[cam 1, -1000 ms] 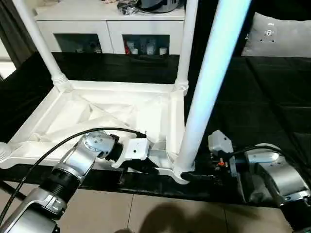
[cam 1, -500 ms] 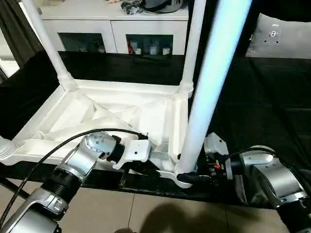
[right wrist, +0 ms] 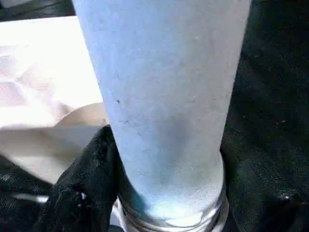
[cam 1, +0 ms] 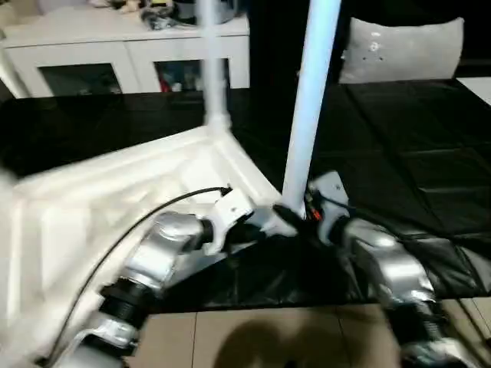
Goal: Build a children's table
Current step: Rotate leg to tighten
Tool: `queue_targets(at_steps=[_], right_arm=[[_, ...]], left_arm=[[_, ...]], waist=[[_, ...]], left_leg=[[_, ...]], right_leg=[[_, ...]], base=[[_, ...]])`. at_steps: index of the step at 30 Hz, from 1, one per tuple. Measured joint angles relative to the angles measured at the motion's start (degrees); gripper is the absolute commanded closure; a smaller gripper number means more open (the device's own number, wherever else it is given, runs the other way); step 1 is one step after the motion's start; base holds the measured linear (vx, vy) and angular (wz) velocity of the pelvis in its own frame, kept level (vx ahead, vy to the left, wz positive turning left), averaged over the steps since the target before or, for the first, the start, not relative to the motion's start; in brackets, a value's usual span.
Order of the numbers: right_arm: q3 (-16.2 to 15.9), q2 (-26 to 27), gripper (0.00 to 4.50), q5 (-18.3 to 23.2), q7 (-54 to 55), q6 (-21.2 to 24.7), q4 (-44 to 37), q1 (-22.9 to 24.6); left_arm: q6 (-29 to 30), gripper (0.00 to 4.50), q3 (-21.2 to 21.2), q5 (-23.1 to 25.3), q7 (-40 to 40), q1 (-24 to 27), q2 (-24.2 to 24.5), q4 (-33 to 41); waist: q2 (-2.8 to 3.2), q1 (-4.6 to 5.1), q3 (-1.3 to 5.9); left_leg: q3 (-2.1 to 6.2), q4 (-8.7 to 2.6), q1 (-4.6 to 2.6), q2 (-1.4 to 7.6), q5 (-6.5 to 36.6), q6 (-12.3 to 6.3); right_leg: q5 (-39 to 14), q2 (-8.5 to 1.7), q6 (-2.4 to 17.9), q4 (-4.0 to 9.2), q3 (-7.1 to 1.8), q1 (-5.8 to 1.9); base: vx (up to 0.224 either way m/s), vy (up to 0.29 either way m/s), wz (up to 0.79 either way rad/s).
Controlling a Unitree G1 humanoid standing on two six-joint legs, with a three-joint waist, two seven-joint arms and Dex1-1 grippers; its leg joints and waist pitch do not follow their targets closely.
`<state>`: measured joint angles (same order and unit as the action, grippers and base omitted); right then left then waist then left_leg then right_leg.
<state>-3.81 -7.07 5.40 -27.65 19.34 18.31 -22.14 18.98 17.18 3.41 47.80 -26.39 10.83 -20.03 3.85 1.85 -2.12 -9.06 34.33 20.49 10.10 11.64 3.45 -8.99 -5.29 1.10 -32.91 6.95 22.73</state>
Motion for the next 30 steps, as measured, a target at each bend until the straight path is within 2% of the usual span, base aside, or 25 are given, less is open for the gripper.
queue_targets(at_steps=[1,4,6,7,9,16,24,27,30], right_arm=[[0.6,0.3,1.13,-0.1,0.3,-0.2,0.0,0.0],[0.7,0.4,1.11,-0.3,0.3,-1.5,0.3,0.0],[0.7,-0.1,0.75,-0.3,0.0,-2.8,0.5,0.0],[0.7,-0.7,0.68,-0.1,-1.3,-3.8,0.5,0.2],[0.6,-1.4,0.66,0.8,-3.4,-5.1,0.4,0.7],[-1.8,-10.4,0.04,1.7,-17.0,-10.0,-2.7,4.7],[-3.0,-19.8,0.04,6.1,-33.0,-10.2,-5.5,5.9],[-3.6,-21.0,0.04,6.4,-36.7,-10.8,-6.5,5.9],[-5.9,-23.8,0.04,6.4,-41.3,-12.0,-7.4,5.9]], left_arm=[[0.1,4.5,0.0,0.7,-0.8,0.2,-0.4,0.5],[0.5,4.5,0.6,0.9,-1.4,0.5,-0.8,1.8],[0.1,4.5,1.5,0.9,-1.0,0.5,-0.8,2.3],[-0.9,4.5,1.9,0.9,-0.6,0.5,-0.3,2.4],[-2.1,4.5,2.3,0.9,0.1,0.5,0.4,2.3],[-9.0,4.5,3.0,0.7,5.6,0.0,5.1,-0.1],[-18.1,4.5,4.1,-1.6,17.3,-1.1,11.3,-3.7],[-20.8,4.5,4.4,-2.1,20.7,-1.2,12.6,-4.6],[-21.9,4.5,5.4,-3.3,25.2,-1.6,13.9,-4.7]], waist=[[0.0,-0.42,0.0],[0.07,-0.97,0.02],[0.13,-1.57,0.04],[0.14,-2.03,0.03],[0.19,-2.36,0.01],[0.41,-3.42,-0.09],[0.44,-3.88,-0.1],[0.46,-4.39,-0.09],[0.42,-5.21,-0.09]], left_leg=[[0.04,-0.03,0.06,0.0,0.0,0.01],[0.07,-0.13,0.32,0.02,0.0,0.01],[0.09,-0.13,0.49,0.02,0.0,-0.01],[0.08,-0.12,0.51,0.01,0.0,-0.05],[0.08,-0.12,0.51,0.02,0.0,-0.06],[0.08,-0.05,0.45,0.01,0.0,-0.04],[0.07,0.06,0.45,0.03,0.0,-0.04],[0.07,0.06,0.47,0.04,0.0,-0.04],[0.05,0.06,0.48,0.04,0.0,-0.05]], right_leg=[[0.0,0.0,0.0,-0.09,0.01,0.09],[0.0,0.02,0.0,-0.1,0.03,0.3],[0.0,0.02,0.0,-0.09,0.02,0.42],[0.0,0.02,0.1,-0.09,0.02,0.44],[0.1,0.02,0.2,-0.1,0.02,0.44],[0.1,0.02,0.1,-0.14,-0.03,0.41],[0.1,0.02,0.0,-0.16,-0.03,0.34],[0.1,0.01,0.0,-0.17,-0.03,0.34],[0.1,0.0,0.1,-0.18,-0.04,0.35]], base=[[0.0,0.0,0.0],[0.0,0.0,0.0],[0.0,0.0,0.0],[0.0,0.0,0.0],[0.0,0.0,0.0],[0.0,0.0,0.0],[0.0,0.0,0.0],[0.0,0.0,0.0],[0.0,0.0,0.0]])
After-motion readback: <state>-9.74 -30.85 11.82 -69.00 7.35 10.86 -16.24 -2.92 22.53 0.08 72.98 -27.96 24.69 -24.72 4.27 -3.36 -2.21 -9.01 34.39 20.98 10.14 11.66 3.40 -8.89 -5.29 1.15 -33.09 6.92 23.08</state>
